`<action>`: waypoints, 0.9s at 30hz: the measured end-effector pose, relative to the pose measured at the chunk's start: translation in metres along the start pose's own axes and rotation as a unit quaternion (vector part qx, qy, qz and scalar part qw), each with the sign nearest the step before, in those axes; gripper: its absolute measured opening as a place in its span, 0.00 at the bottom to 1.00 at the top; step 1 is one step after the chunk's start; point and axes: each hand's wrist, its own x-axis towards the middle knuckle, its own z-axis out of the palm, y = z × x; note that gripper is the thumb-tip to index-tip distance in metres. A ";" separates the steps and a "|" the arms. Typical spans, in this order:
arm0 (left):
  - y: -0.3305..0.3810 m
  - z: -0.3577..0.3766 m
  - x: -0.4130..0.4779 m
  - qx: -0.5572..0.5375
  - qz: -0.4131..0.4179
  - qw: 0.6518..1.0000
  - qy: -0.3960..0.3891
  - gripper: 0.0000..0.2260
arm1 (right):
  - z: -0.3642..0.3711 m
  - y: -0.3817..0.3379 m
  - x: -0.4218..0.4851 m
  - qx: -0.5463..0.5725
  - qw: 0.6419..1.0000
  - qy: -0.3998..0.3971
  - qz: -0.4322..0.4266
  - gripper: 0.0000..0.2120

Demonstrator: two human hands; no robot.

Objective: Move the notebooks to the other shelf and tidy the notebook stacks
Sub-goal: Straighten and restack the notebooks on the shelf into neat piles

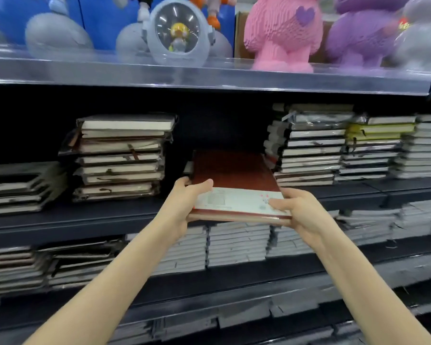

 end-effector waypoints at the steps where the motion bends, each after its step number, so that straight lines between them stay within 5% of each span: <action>1: 0.000 -0.001 0.002 0.003 -0.006 1.000 0.005 0.36 | -0.002 0.005 -0.005 -0.010 1.000 -0.010 -0.004 0.12; 4: -0.004 -0.004 -0.008 0.009 -0.003 1.000 -0.023 0.30 | -0.012 0.016 -0.026 -0.043 0.998 -0.050 0.007 0.16; 7: -0.009 -0.013 -0.026 0.021 0.017 1.000 -0.016 0.21 | -0.023 0.016 -0.035 -0.139 0.988 -0.071 -0.006 0.09; 12: -0.003 -0.052 -0.049 0.055 0.059 0.997 0.007 0.30 | -0.025 0.000 0.010 -0.149 0.982 0.092 -0.070 0.17; 19: 0.000 -0.087 -0.051 0.131 0.118 0.984 0.011 0.31 | 0.016 -0.009 0.086 -0.098 0.992 0.070 0.020 0.30; 27: -0.006 -0.086 -0.061 0.140 0.127 0.982 0.001 0.30 | 0.013 -0.009 0.096 -0.105 0.990 0.086 0.030 0.14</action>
